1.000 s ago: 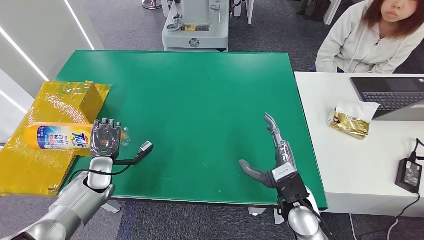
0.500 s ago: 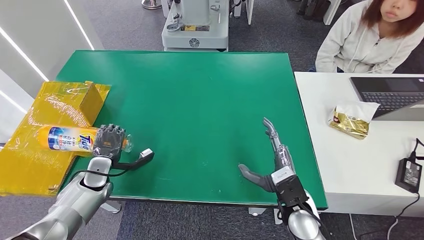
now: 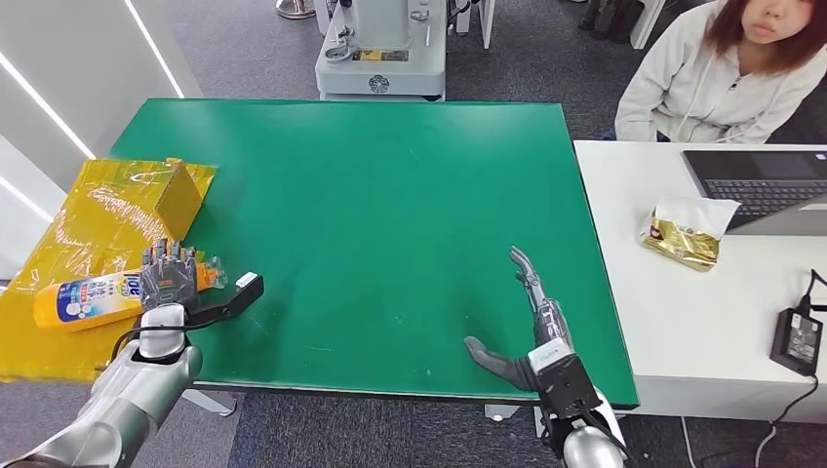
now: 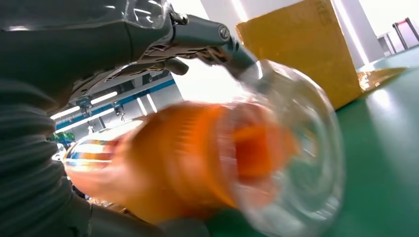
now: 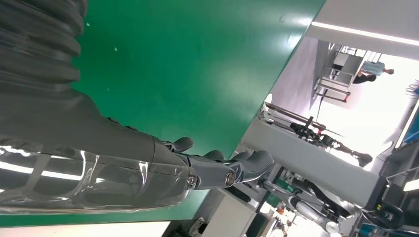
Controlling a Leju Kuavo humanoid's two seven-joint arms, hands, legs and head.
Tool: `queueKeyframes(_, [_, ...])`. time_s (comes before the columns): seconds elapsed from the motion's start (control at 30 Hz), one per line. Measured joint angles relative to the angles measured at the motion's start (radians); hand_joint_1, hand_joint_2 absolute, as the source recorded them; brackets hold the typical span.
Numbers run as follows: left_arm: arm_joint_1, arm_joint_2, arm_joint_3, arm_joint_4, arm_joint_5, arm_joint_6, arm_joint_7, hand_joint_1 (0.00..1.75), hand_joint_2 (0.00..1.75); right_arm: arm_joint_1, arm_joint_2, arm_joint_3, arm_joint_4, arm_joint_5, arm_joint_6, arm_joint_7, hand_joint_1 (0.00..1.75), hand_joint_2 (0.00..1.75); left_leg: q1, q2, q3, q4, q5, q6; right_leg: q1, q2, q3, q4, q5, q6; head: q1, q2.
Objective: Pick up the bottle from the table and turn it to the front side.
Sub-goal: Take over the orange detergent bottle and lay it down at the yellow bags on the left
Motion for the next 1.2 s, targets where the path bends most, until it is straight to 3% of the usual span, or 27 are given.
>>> queueKeyframes(0.4, [0.010,-0.010,0.042,0.006,0.000,0.057,-0.091,0.00,1.75,0.048,0.001,-0.023,-0.028,0.017,0.004,-0.001,0.00,1.75,0.000,-0.001,0.000,0.000,0.000,0.000,0.000,-0.001,0.000,0.000,0.000,0.000,0.000,0.000])
queueKeyframes(0.63, [0.031,-0.065,0.082,-0.003,0.062,0.155,-0.269,0.00,1.75,0.075,0.009,-0.035,-0.058,0.034,0.017,0.002,0.00,1.75,0.000,-0.002,0.000,0.000,0.000,0.000,0.000,-0.002,0.001,0.000,0.000,0.000,0.000,0.000])
queueKeyframes(0.73, [0.051,-0.108,0.105,-0.034,0.149,0.216,-0.401,0.00,1.75,0.088,0.016,-0.045,-0.073,0.035,0.020,0.006,0.00,1.75,0.000,-0.001,0.000,0.001,0.000,0.000,0.000,-0.002,0.001,-0.001,0.000,0.000,0.000,0.000])
queueKeyframes(0.83, [0.089,-0.159,0.124,-0.110,0.267,0.266,-0.528,0.00,1.75,0.102,0.028,-0.053,-0.088,0.035,0.021,0.013,0.00,1.75,-0.001,-0.002,0.000,0.001,0.000,0.000,-0.001,-0.002,0.001,-0.001,0.000,0.000,0.000,0.000])
queueKeyframes(0.9, [0.127,-0.193,0.126,-0.187,0.338,0.269,-0.570,0.00,1.75,0.109,0.034,-0.058,-0.094,0.035,0.020,0.013,0.00,1.75,-0.001,-0.001,0.000,0.001,-0.001,0.001,-0.001,-0.002,0.001,-0.001,0.000,0.000,0.000,0.000])
queueKeyframes(1.03, [0.220,-0.256,0.117,-0.373,0.419,0.259,-0.597,0.00,1.75,0.125,0.040,-0.065,-0.096,0.035,0.013,0.011,0.00,1.75,-0.001,-0.001,0.000,0.001,-0.001,0.001,-0.001,-0.002,0.000,-0.001,0.000,0.001,0.000,0.000])
queueKeyframes(1.2, [0.293,-0.289,0.085,-0.563,0.441,0.257,-0.602,0.00,1.75,0.136,0.044,-0.074,-0.098,0.031,0.002,0.005,0.00,1.75,0.000,-0.001,0.000,0.000,-0.002,0.001,-0.001,-0.002,0.000,-0.001,-0.001,0.001,0.000,0.000])
